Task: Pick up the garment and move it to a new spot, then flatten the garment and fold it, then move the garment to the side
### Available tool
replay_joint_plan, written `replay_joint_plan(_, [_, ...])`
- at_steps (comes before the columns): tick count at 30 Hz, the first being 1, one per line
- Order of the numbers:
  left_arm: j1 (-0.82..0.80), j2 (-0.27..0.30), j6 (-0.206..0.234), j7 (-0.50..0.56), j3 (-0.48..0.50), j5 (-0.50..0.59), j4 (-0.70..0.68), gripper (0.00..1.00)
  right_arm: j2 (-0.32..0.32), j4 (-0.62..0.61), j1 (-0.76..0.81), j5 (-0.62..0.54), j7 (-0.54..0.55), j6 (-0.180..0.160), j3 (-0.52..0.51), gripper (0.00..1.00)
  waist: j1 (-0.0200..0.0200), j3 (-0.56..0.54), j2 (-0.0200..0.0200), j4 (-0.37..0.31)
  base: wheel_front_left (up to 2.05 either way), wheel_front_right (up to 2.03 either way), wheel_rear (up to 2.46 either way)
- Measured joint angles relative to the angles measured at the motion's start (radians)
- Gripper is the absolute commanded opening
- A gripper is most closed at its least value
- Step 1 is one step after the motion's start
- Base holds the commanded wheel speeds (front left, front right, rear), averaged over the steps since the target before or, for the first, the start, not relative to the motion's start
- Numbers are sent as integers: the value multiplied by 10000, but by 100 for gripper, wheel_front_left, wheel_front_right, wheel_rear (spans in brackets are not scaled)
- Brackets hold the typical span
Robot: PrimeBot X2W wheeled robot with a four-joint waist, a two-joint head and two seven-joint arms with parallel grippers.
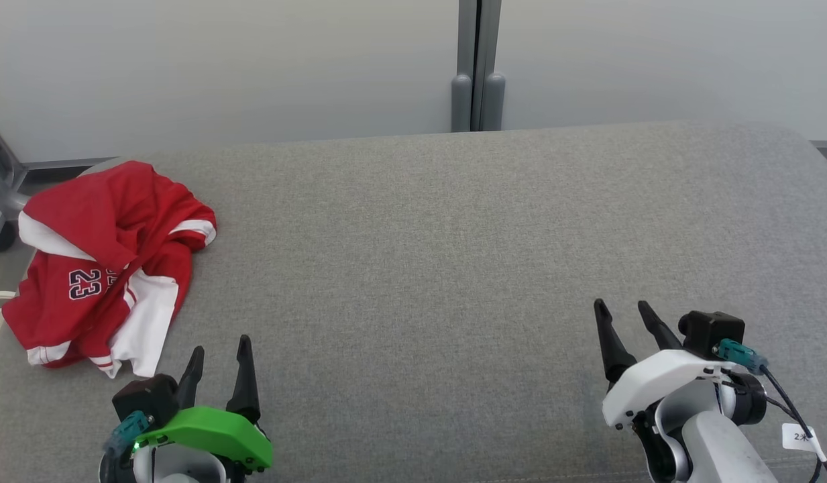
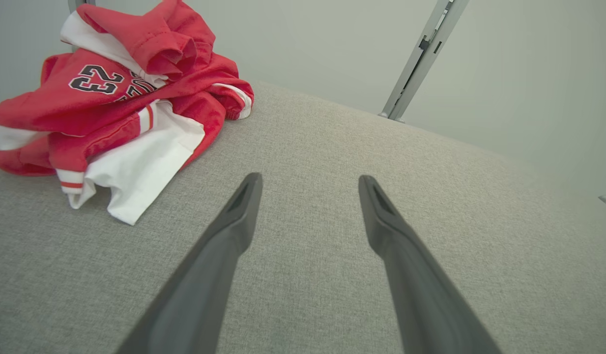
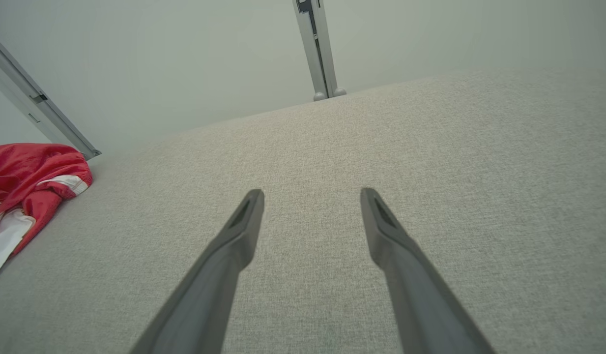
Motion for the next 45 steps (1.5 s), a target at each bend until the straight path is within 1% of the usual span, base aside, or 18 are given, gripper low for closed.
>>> replay_joint_plan(9, [-60,38,15,-148,-176,362,113,100,-10,67,-65,-485,-86,0,142,100,0,-38,0,-12,0,0,0])
replay_joint_plan(20, [-115,104,171,-245,-393,848,194,100,-19,201,-123,-1114,-203,0,192,100,0,-70,0,16,0,0,0])
replay_joint_plan(35, [-118,167,236,-230,-453,744,182,100,-21,228,-125,-1078,-201,0,205,100,0,-62,0,37,0,0,0])
replay_joint_plan(40, [-154,173,268,-213,-491,690,198,100,-25,198,-121,-1076,-201,2,174,100,0,-58,0,215,0,0,0])
replay_joint_plan(45, [-191,176,274,-201,-541,644,207,100,-25,190,-103,-1005,-201,2,167,100,0,-75,0,575,0,0,0])
